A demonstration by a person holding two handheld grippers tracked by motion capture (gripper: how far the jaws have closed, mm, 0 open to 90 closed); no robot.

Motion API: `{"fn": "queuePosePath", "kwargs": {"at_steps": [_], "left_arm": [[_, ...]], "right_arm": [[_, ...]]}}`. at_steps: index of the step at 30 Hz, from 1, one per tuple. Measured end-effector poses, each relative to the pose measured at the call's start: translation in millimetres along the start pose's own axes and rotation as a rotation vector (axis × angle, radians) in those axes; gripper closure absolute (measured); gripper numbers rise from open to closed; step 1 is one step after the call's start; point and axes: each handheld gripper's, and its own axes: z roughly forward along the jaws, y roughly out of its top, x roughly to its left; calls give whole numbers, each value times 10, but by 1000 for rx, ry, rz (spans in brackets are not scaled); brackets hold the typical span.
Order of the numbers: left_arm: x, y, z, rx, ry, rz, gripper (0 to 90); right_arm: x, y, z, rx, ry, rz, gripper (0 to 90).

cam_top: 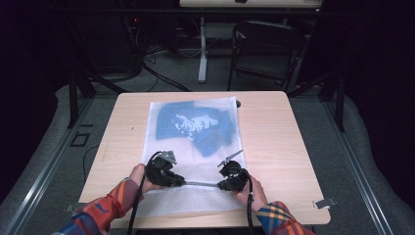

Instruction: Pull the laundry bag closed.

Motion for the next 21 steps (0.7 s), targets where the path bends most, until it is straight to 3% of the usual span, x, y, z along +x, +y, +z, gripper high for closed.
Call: {"fn": "queuePosePath", "kwargs": {"at_steps": [10, 17, 18, 21], "left_arm": [[26, -90, -120, -7, 29, -11, 828], [33, -132, -151, -13, 16, -16, 828], [30, -136, -159, -3, 34, -15, 828], [48, -163, -179, -3, 37, -23, 828]], "right_arm": [[9, 7, -5, 9, -1, 1, 900], [16, 5, -2, 5, -4, 3, 900], [15, 5, -2, 5, -3, 4, 900], [8, 7, -5, 10, 0, -1, 900]]}}
